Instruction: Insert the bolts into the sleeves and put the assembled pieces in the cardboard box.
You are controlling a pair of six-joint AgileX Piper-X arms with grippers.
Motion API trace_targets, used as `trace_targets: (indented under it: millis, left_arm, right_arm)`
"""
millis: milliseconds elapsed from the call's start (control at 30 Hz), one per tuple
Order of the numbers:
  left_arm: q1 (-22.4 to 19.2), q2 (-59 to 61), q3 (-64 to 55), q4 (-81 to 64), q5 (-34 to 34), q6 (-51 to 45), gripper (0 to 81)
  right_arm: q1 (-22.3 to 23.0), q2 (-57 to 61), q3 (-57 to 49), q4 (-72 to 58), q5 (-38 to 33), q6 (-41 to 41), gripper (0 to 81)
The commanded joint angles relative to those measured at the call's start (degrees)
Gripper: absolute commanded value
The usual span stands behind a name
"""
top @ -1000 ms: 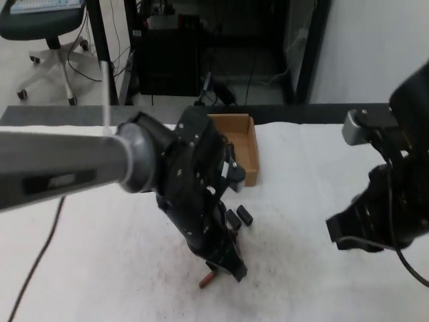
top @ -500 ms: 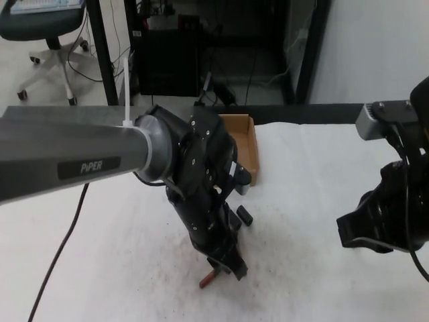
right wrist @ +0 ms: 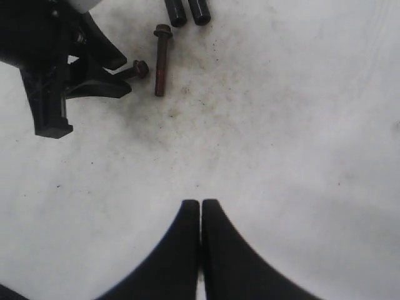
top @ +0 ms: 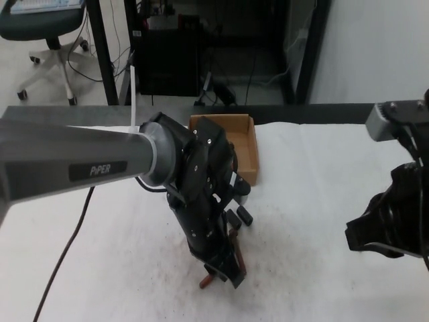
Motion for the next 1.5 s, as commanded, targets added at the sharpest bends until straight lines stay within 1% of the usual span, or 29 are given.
trace_targets:
  millis: [0, 367, 433, 467, 533, 567, 833, 867, 1000, 1067, 1200, 1300, 1367, 1467]
  left_arm:
    - [-0.2, 1.2, -0.5, -0.5, -0.9, 0.5, 35.7]
    - [-0.2, 2.6, -0.5, -2.4, -0.9, 1.3, 35.2]
    - [-0.2, 3.0, -0.5, -2.5, -0.9, 1.3, 29.6]
    - [-0.2, 3.2, -0.5, -2.5, -0.6, 1.3, 23.0]
    - [-0.2, 3.6, -0.5, -2.0, -0.3, 1.3, 5.9]
    - [-0.2, 3.8, -0.5, -1.9, -0.3, 1.3, 0.2]
    - [-0.2, 3.2, -0.5, -2.0, -0.1, 2.0, 0.4]
    - [0.0, 2.6, -0.5, -2.0, -1.3, 1.5, 0.4]
    - [0.9, -1.9, -0.5, -3.3, -9.9, -1.4, 0.4]
    - [2.3, -5.1, -0.5, -4.2, -11.2, -3.8, 0.4]
    - [6.5, -13.6, -0.1, -7.1, -11.0, -12.5, 0.4]
    - [9.9, -19.9, 0.8, -10.3, -10.5, -16.2, 0.4]
    - [12.5, -23.5, 1.4, -11.6, -8.1, -19.7, 0.4]
    - [16.2, -29.3, 3.3, -13.5, -2.5, -24.2, 0.4]
  right_arm:
    - [0.0, -2.2, -0.1, 0.2, -0.9, 0.2, 0.8]
    - [0.0, -2.9, -0.1, 0.2, -0.9, 0.2, 0.8]
    - [0.0, -2.9, -0.1, 0.2, -0.9, 0.2, 0.8]
    - [0.0, -2.9, -0.1, 0.2, -0.9, 0.2, 0.8]
    - [0.0, -2.9, -0.1, 0.2, -0.9, 0.2, 0.8]
    - [0.0, -2.9, -0.1, 0.2, -0.9, 0.2, 0.8]
    - [0.0, -2.9, -0.1, 0.2, -0.9, 0.2, 0.8]
    - [0.0, -2.9, -0.1, 0.2, -0.9, 0.2, 0.8]
    - [0.0, -2.9, -0.1, -0.3, -0.9, -1.7, 0.8]
    - [0.0, -2.7, -0.1, -1.4, -0.2, -3.4, 0.8]
    - [0.0, -0.9, -0.1, -7.1, 2.4, -5.6, 0.8]
    - [0.0, 3.0, -0.3, -11.0, 2.4, -6.7, 0.8]
    - [0.0, 6.7, -0.3, -12.6, 2.3, -6.7, 0.8]
    - [0.0, 12.8, -1.1, -14.5, 1.5, -6.7, 0.8]
